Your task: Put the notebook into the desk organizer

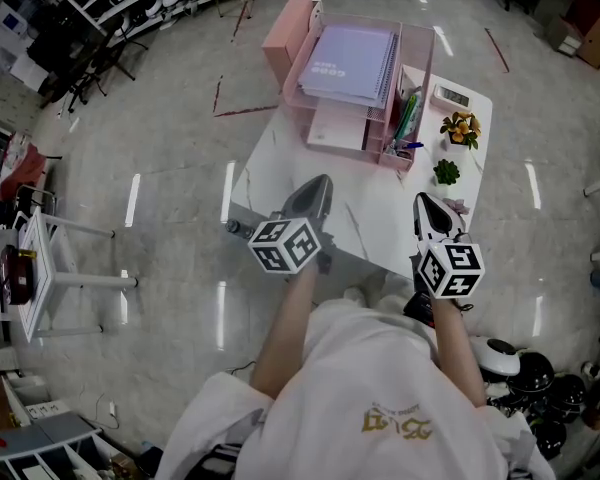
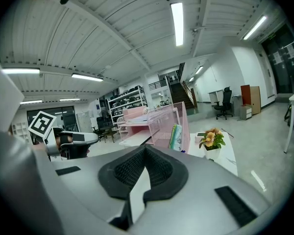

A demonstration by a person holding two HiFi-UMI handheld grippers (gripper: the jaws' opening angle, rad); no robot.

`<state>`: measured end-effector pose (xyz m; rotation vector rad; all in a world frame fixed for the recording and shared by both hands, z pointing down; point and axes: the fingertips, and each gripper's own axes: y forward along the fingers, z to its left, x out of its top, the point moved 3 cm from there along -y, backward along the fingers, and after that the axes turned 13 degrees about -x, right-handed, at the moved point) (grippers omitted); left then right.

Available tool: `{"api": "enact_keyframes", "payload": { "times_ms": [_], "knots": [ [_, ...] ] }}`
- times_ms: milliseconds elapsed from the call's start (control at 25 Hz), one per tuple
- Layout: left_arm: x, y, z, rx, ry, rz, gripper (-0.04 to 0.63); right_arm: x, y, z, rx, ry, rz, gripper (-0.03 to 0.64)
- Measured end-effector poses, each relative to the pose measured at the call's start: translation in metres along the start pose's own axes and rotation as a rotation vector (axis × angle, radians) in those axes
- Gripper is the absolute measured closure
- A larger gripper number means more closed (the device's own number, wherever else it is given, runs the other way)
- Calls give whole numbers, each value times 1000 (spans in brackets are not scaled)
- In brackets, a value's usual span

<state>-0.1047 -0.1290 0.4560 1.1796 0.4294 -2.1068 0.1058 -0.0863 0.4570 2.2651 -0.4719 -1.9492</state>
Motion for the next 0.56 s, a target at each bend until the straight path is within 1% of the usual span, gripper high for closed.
{"api": "enact_keyframes", "payload": {
  "times_ms": [560],
  "knots": [
    [-1, 0, 9, 10, -16, -3, 577, -3, 6, 1, 3, 3, 6, 607]
  ]
}}
